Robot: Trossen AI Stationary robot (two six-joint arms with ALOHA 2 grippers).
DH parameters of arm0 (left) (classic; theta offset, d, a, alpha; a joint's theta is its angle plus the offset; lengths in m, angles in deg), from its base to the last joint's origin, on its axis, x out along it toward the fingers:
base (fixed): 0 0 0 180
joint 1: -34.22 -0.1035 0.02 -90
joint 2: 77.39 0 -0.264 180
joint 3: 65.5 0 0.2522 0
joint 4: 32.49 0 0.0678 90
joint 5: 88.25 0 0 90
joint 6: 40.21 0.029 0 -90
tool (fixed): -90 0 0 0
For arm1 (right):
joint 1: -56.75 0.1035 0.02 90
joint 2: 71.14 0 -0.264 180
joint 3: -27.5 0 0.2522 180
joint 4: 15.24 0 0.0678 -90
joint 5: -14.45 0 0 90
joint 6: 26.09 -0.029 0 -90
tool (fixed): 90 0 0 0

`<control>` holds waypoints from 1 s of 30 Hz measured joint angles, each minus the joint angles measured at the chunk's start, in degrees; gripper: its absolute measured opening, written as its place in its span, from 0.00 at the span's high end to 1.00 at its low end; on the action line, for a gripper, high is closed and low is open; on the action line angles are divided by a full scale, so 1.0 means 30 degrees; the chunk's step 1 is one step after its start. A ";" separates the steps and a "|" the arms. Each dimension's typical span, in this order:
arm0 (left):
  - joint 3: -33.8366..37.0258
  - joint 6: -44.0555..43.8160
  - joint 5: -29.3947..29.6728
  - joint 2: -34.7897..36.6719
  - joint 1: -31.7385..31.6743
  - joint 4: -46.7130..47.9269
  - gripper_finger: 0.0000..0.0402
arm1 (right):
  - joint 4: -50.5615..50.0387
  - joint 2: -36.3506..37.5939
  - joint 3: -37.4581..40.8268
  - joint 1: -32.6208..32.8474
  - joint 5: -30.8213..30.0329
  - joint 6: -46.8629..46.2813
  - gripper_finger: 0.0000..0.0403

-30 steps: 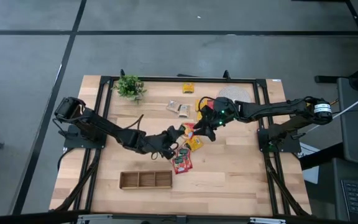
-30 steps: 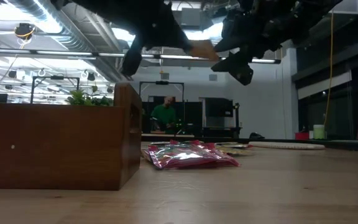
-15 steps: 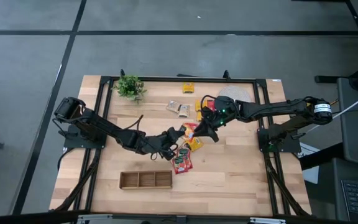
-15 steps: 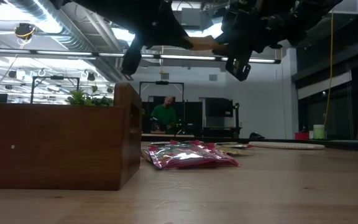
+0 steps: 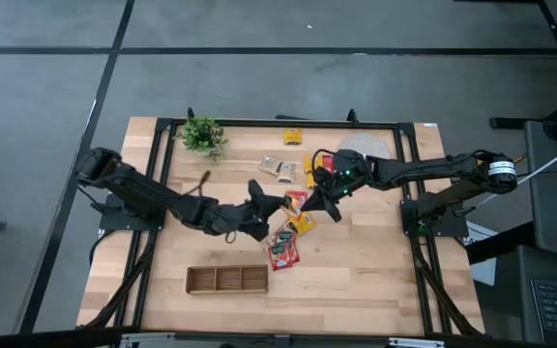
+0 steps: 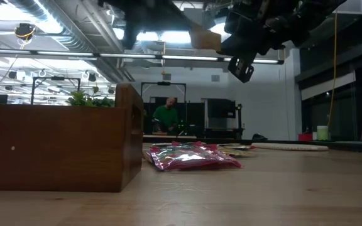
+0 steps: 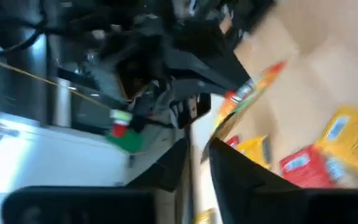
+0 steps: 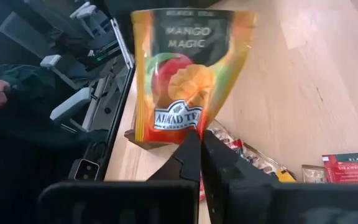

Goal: Pick & Place Tea
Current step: Put the yellow tea bag into the right section of the wooden organizer

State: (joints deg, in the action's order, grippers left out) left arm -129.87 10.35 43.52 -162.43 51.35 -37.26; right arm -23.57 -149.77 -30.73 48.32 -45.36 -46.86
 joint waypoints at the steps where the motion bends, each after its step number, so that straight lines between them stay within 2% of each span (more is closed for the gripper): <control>1: 0.0000 -0.1254 -0.0621 0.0519 -0.0041 0.0870 0.80 | -0.0055 0.0000 0.0000 0.0000 -0.0020 0.0048 0.99; 5: 0.0000 -0.7702 -0.2332 0.2301 -0.0819 0.3989 0.70 | -0.0138 -0.0007 0.0000 0.0012 -0.0708 0.0469 0.99; 9: 0.0000 -1.5887 -0.4015 0.3579 -0.2764 0.7174 0.61 | -0.0277 -0.0007 0.0007 0.0007 -0.2127 0.1776 0.99; 11: 0.0000 -1.9169 -0.5853 0.3896 -0.4093 0.8497 0.58 | -0.0303 -0.0007 0.0007 0.0045 -0.2965 0.3273 1.00; 13: 0.0000 -2.1064 -0.8684 0.4019 -0.5406 0.9078 0.55 | -0.0463 -0.0007 0.0007 0.0223 -0.4156 0.4871 1.00; 15: 0.0000 -2.2199 -1.1520 0.4029 -0.6565 0.9013 0.53 | -0.0480 -0.0007 0.0007 0.0420 -0.5505 0.6088 1.00; 17: 0.0000 -2.2892 -1.3112 0.4016 -0.7396 0.8964 0.51 | -0.0432 -0.0007 0.0007 0.0553 -0.6583 0.6776 1.00; 23: 0.0000 -2.3689 -1.4395 0.3978 -0.8736 0.8507 0.49 | 0.0023 -0.0007 0.0007 0.0794 -0.8637 0.7733 1.00; 30: 0.0000 -2.3552 -1.5200 0.3971 -0.8747 0.7384 0.50 | 0.1834 -0.0007 0.0007 0.0787 -0.8699 0.8173 1.00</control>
State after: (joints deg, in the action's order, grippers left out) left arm -129.87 -60.31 -2.08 -150.52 25.11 -15.10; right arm -18.07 -149.79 -30.71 50.68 -71.46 -22.34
